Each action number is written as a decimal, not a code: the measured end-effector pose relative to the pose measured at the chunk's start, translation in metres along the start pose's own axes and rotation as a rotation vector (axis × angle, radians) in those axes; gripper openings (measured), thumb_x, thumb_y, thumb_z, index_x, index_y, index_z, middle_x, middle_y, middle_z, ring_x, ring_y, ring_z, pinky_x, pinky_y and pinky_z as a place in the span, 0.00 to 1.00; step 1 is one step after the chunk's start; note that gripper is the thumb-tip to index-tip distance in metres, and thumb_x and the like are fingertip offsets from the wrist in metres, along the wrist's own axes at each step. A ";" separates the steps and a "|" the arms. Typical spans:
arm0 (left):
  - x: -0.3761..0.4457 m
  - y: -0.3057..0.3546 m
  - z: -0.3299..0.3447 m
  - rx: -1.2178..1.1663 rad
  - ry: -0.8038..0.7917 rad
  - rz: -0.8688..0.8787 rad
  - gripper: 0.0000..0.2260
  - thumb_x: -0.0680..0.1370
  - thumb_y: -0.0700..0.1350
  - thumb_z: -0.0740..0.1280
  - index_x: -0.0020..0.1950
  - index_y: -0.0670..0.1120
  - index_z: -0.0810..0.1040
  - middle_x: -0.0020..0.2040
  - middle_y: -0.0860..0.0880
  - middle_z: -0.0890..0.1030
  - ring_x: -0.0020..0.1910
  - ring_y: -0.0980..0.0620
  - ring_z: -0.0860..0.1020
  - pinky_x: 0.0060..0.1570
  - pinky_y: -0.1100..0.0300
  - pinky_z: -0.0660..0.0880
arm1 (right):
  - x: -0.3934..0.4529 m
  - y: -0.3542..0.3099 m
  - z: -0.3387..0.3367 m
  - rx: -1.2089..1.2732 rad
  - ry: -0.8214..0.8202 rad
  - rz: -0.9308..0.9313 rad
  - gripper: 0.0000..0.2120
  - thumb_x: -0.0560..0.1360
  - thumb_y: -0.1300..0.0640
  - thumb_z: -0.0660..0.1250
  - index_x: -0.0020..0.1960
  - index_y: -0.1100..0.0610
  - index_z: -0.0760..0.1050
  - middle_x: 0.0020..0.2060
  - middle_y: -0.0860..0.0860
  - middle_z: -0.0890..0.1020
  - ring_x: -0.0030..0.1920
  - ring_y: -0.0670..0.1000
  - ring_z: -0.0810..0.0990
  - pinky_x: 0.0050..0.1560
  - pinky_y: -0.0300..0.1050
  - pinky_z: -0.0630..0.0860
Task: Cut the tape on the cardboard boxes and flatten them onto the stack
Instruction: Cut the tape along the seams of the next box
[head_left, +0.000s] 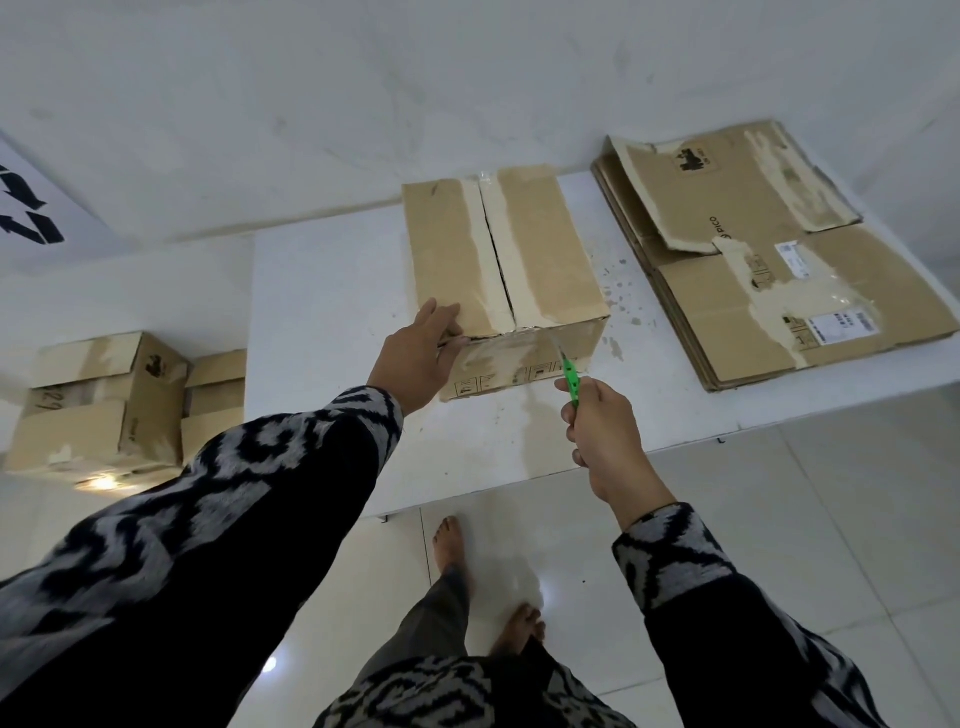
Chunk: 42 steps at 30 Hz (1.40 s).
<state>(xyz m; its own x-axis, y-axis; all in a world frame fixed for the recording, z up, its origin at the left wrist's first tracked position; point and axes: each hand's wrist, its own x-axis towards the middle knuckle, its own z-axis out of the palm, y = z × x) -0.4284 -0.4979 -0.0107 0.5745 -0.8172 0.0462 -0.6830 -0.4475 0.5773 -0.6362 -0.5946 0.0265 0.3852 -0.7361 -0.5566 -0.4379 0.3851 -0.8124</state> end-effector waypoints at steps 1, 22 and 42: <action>0.000 0.000 0.000 -0.005 -0.001 -0.004 0.18 0.83 0.46 0.62 0.72 0.44 0.69 0.60 0.52 0.80 0.77 0.52 0.61 0.62 0.58 0.67 | 0.000 0.000 0.000 -0.002 -0.002 -0.007 0.17 0.84 0.55 0.49 0.55 0.54 0.78 0.32 0.49 0.71 0.25 0.46 0.62 0.23 0.39 0.59; 0.112 0.086 -0.018 -0.217 -0.407 -0.564 0.11 0.82 0.51 0.61 0.47 0.44 0.73 0.42 0.47 0.76 0.33 0.51 0.71 0.36 0.61 0.69 | -0.016 0.027 -0.017 0.077 -0.013 0.052 0.17 0.84 0.53 0.51 0.53 0.52 0.79 0.29 0.48 0.70 0.24 0.44 0.62 0.24 0.39 0.60; 0.113 0.052 -0.010 -0.275 -0.244 -0.488 0.15 0.74 0.59 0.72 0.45 0.47 0.86 0.43 0.53 0.86 0.39 0.54 0.79 0.43 0.61 0.76 | 0.026 -0.003 0.012 -0.095 -0.093 -0.035 0.16 0.84 0.51 0.52 0.49 0.54 0.76 0.32 0.49 0.72 0.27 0.46 0.63 0.28 0.40 0.60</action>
<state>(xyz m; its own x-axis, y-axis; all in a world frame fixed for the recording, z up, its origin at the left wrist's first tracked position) -0.3942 -0.6095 0.0326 0.6496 -0.6158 -0.4459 -0.2068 -0.7075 0.6758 -0.6151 -0.6082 0.0129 0.4731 -0.6920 -0.5452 -0.4961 0.3021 -0.8140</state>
